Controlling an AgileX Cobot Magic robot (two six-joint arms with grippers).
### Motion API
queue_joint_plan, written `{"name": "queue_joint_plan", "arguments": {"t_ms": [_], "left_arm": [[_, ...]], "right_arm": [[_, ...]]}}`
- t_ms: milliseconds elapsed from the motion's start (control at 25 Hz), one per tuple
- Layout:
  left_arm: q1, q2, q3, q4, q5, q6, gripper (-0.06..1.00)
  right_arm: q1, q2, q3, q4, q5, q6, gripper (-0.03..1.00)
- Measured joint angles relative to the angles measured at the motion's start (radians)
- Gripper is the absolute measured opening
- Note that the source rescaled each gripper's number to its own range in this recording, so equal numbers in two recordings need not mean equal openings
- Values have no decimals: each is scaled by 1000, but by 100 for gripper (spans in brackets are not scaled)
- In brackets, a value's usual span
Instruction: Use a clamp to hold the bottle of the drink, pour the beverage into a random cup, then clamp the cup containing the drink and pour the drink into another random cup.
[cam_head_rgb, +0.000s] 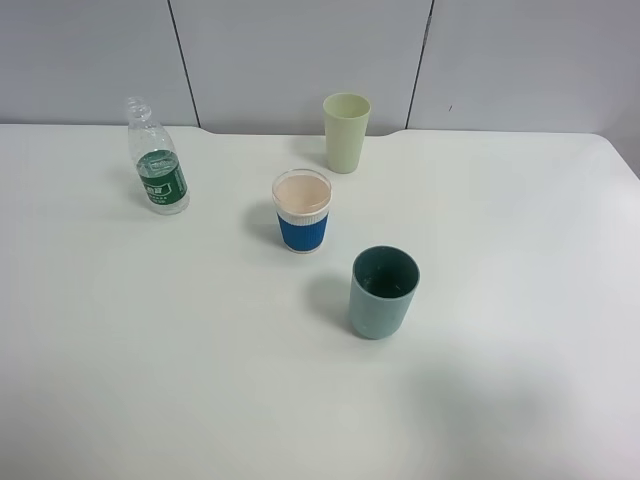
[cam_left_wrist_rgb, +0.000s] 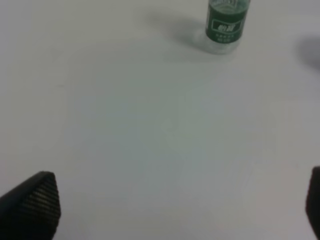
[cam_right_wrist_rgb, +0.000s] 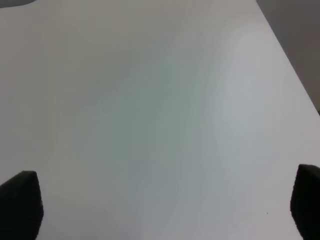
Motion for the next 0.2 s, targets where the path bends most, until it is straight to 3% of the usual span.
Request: {"name": "queue_joint_plan", "arguments": {"t_ms": [200], "left_arm": [[0,0,0,0,0,0,100]], "right_arm": [[0,0,0,0,0,0,100]]}}
